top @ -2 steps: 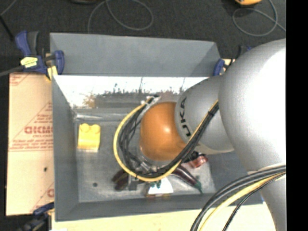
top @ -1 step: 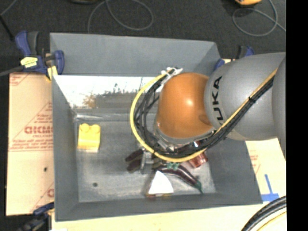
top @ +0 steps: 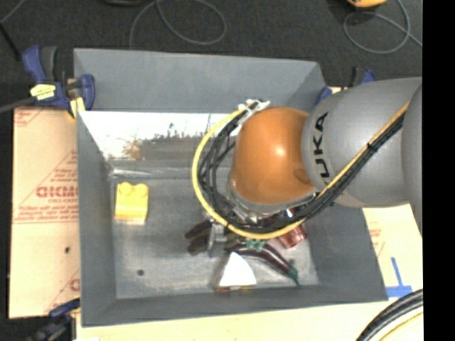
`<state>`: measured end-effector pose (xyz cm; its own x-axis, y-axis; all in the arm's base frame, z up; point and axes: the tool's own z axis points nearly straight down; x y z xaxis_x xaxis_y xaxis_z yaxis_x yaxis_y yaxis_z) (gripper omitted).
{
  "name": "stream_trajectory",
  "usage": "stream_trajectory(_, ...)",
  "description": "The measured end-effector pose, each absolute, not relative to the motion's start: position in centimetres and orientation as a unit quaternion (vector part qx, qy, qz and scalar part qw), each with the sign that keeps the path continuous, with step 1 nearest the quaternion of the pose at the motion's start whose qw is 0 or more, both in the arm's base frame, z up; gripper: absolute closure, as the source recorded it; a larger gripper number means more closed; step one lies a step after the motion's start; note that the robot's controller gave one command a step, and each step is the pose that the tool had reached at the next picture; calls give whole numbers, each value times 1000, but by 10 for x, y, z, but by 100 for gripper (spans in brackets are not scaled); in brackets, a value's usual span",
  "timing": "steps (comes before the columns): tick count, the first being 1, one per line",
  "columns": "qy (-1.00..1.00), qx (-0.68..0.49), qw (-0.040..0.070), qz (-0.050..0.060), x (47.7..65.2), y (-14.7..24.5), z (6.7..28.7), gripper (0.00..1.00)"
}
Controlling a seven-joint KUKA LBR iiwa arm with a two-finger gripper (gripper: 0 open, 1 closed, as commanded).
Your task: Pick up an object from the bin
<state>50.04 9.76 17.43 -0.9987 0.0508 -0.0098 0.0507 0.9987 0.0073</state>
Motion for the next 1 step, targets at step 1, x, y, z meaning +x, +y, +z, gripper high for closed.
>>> stream_trajectory(1,1000,23,7,4,498,92,317,100)
